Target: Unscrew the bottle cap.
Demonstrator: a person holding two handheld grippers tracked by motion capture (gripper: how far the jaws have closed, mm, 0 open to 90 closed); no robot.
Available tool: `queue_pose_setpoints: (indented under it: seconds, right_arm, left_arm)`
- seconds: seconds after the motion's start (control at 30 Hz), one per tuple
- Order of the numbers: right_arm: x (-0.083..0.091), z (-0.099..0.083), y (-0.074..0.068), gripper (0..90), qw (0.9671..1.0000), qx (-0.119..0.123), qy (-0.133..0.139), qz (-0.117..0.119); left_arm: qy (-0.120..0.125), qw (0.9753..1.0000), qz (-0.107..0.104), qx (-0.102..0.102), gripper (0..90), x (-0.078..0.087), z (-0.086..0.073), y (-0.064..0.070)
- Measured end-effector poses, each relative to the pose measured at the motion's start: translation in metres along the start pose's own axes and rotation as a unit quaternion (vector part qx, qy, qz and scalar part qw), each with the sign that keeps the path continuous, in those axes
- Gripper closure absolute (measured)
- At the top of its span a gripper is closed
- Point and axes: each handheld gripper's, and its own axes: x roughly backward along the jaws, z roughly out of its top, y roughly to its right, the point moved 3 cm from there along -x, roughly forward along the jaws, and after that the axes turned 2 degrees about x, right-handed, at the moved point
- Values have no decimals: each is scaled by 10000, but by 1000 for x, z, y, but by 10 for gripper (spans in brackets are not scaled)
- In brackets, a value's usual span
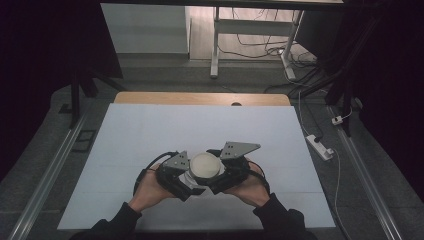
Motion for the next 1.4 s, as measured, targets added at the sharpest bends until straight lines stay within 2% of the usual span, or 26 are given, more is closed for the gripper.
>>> queue_pose_setpoints:
  seconds: [0.6, 0.9, 1.03, 1.4]
  right_arm:
    - [10, 1, 1, 70, 9998, -38, 71, -157]
    - [16, -3, -3, 70, 9997, -42, 8, -239]
    - [18, -4, -4, 69, 9997, -40, 3, -257]
    - [22, -12, -9, 70, 9996, -41, -48, -269]
  left_arm:
    - [29, 9990, 355, 283, 74, 7, -5, -15]
    - [52, 9979, 503, 401, 73, 10, -6, -21]
    - [24, 9977, 562, 381, 74, 12, -7, -24]
    - [65, 9961, 718, 511, 73, 15, -8, -31]
